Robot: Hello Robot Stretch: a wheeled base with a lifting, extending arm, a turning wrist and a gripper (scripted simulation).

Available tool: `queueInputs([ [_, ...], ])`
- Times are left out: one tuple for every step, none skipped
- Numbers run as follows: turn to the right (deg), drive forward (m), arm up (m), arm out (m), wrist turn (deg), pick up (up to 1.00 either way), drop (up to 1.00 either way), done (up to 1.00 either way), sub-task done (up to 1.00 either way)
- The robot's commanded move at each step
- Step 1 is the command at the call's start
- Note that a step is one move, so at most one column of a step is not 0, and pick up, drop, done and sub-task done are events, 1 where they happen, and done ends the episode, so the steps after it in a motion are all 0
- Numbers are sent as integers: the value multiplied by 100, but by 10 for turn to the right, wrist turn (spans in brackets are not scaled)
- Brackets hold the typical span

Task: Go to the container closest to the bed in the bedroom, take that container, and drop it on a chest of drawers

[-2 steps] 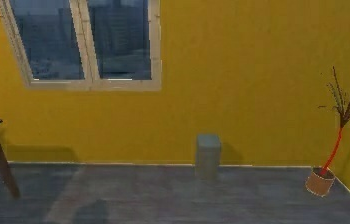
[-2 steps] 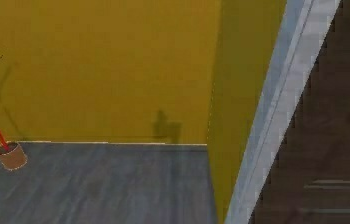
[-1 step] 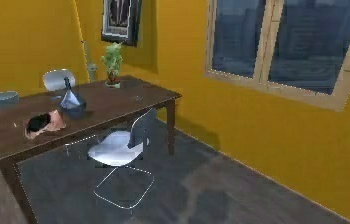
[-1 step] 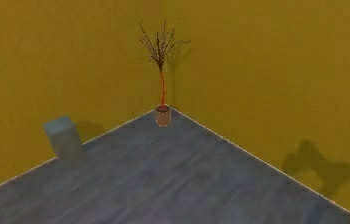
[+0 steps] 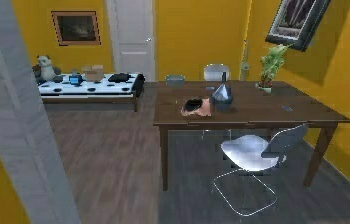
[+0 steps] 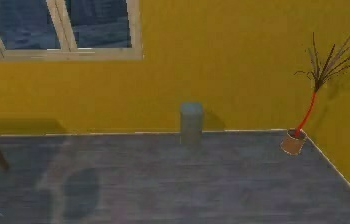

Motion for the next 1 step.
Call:
queueInputs([
  [0, 70, 0, 0, 0, 0, 0, 0, 0],
])
